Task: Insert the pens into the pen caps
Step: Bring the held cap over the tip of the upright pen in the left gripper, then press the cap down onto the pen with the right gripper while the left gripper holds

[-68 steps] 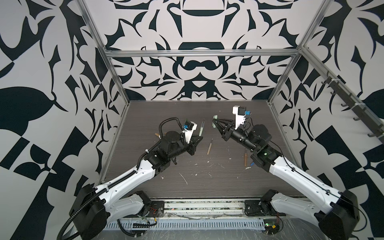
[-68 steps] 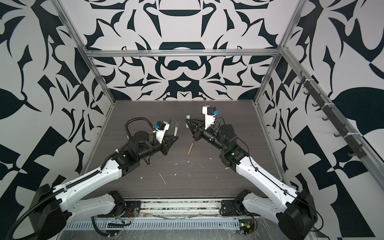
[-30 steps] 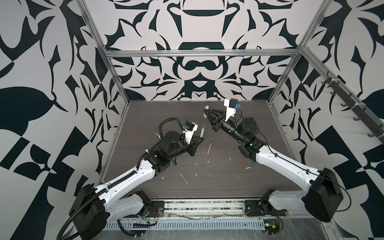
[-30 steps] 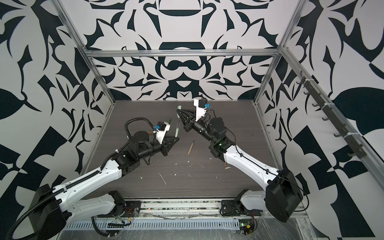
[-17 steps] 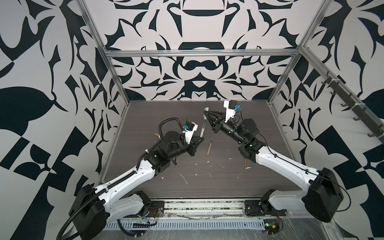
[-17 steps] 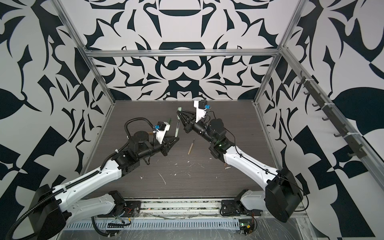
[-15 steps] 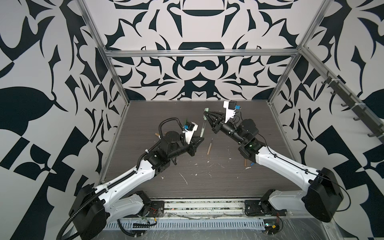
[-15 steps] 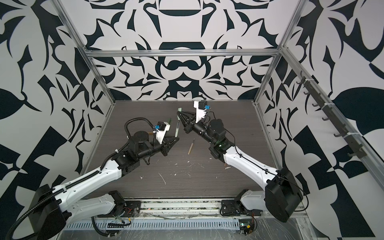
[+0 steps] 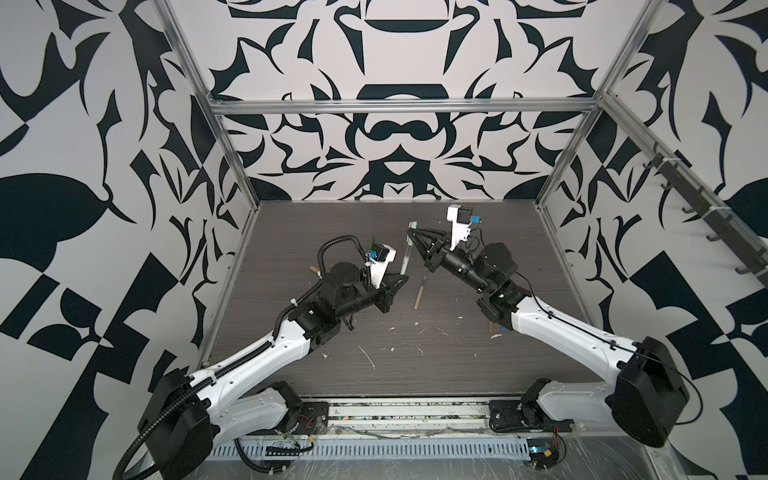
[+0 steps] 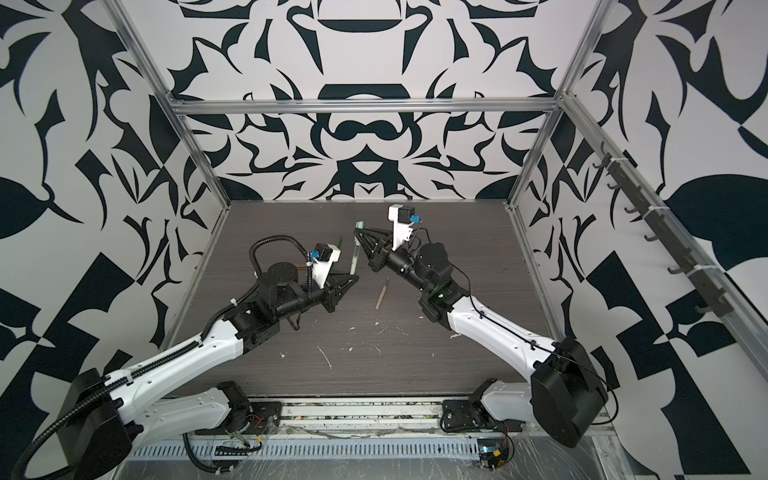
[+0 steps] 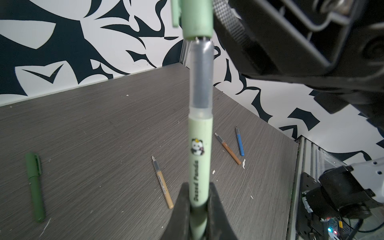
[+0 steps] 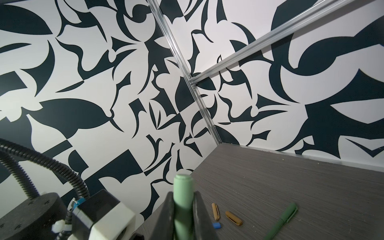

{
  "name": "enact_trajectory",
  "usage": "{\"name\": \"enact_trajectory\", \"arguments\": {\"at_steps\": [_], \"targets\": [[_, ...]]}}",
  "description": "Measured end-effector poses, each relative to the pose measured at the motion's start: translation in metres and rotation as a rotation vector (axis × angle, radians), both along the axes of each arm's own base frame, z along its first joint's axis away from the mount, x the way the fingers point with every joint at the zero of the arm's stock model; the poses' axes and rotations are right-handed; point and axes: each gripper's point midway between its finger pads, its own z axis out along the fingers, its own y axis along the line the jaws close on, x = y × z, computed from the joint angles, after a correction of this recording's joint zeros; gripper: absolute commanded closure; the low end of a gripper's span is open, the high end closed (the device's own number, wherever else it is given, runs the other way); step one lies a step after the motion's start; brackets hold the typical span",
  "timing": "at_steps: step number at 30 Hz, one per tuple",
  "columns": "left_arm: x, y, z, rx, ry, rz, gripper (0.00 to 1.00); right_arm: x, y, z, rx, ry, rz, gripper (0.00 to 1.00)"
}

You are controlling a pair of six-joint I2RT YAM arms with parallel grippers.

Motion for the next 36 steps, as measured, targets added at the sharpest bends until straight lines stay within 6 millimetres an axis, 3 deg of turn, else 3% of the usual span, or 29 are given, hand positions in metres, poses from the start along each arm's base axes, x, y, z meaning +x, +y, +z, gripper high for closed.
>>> {"name": "enact_trajectory", "arguments": {"at_steps": [36], "targets": [[-0.002,0.0,-0.001,-0.015,0.022,-0.002,1.0,-0.011,0.003,-0.015,0.117,0.075,0.069,0.91]]}}
